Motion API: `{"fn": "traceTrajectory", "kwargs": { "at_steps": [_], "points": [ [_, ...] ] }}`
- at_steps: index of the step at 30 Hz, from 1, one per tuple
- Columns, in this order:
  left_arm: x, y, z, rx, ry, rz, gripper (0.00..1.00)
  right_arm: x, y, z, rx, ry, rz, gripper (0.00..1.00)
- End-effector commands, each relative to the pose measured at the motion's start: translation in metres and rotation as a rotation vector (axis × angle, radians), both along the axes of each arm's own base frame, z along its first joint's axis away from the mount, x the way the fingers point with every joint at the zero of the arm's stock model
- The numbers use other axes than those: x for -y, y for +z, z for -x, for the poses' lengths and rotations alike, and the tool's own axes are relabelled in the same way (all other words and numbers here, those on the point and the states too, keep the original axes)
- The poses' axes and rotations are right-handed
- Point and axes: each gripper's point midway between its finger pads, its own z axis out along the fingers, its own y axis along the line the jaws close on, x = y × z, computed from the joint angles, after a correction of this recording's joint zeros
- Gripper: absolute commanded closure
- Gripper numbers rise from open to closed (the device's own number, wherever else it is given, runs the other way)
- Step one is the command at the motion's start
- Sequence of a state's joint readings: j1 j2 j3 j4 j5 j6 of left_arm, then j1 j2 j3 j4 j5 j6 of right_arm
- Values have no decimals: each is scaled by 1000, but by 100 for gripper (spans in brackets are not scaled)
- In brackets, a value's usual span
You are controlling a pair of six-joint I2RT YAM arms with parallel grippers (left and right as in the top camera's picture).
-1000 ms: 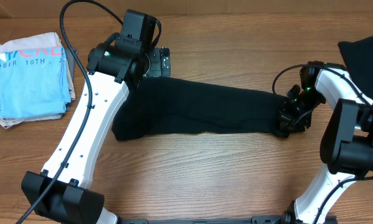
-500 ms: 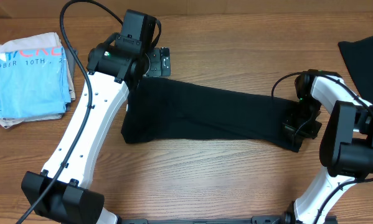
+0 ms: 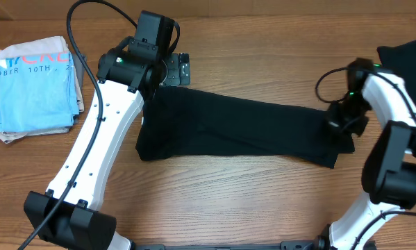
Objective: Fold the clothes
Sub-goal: 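Hold the strip's right end with the right gripper and straighten it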
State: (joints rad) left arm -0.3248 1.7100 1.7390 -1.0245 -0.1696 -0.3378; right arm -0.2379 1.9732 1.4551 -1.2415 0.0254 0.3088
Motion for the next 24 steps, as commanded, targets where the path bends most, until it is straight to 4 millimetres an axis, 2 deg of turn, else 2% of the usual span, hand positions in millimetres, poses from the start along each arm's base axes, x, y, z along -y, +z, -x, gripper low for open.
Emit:
{"fn": "traceTrajectory", "kwargs": {
  "at_steps": [1, 6, 9, 14, 17, 24],
  "points": [
    [-4, -3, -2, -2, 12, -16, 0, 16, 11, -13, 101, -9, -39, 79],
    [-4, -3, -2, -2, 12, -16, 0, 8, 9, -22, 211, 57, -229, 74],
    [-4, -3, -2, -2, 12, -16, 0, 18, 4, -19, 220, 28, -224, 74],
    [-4, -3, -2, -2, 12, -16, 0, 20, -7, -14, 223, 25, -236, 73],
    [-4, -3, -2, -2, 12, -16, 0, 27, -15, -10, 214, 35, -196, 73],
    [-4, -3, -2, -2, 12, -16, 0, 40, -18, -10, 234, 9, -179, 73]
  ]
}}
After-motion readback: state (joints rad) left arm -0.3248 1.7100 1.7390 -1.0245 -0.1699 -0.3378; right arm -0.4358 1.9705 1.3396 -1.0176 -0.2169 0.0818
